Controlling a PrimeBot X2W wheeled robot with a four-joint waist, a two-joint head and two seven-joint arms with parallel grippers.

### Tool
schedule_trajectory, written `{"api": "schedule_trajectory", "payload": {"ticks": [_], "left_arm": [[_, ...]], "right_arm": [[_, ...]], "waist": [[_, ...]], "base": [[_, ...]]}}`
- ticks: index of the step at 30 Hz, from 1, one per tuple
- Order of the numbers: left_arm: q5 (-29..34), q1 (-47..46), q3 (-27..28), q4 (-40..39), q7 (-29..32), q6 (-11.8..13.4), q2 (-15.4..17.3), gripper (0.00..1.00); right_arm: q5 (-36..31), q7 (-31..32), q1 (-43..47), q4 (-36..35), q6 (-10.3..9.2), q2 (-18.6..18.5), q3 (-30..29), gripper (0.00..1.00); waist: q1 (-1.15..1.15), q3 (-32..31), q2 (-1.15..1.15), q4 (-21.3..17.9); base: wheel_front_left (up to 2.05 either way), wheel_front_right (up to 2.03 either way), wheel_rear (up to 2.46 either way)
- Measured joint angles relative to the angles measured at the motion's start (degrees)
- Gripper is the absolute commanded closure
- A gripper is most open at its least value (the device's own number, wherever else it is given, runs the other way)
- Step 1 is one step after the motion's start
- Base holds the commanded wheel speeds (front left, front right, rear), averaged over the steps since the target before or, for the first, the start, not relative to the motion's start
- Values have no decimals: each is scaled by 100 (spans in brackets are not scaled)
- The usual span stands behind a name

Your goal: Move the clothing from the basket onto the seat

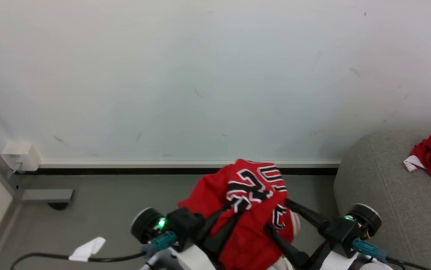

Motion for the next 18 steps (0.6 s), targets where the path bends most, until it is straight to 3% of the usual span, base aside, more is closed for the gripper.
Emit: {"api": "schedule_trajectory", "payload": {"ticks": [10,11,12,13,18], "left_arm": [[-399,-92,-297,258,30,-360,-361,100],[-419,-107,-300,303,3,-364,-371,100],[-435,-127,-300,342,-12,-369,-381,100],[-456,-142,-308,377,-18,-390,-389,100],[-549,-168,-311,557,-55,-403,-428,100]], "right_arm": [[1058,9,-258,140,0,-22,840,0],[1173,-3,-299,135,0,-27,918,51],[1249,-32,-341,131,0,-35,982,94],[1329,-77,-376,123,0,-36,1043,100],[1605,-286,-480,163,0,-107,1159,100]], "waist": [[0,110,0,-37],[0,123,0,-52],[0,134,0,-68],[0,143,0,-84],[0,148,0,-160]], "base": [[0,0,0],[0,0,0],[0,0,0],[0,0,0],[0,0,0]]}}
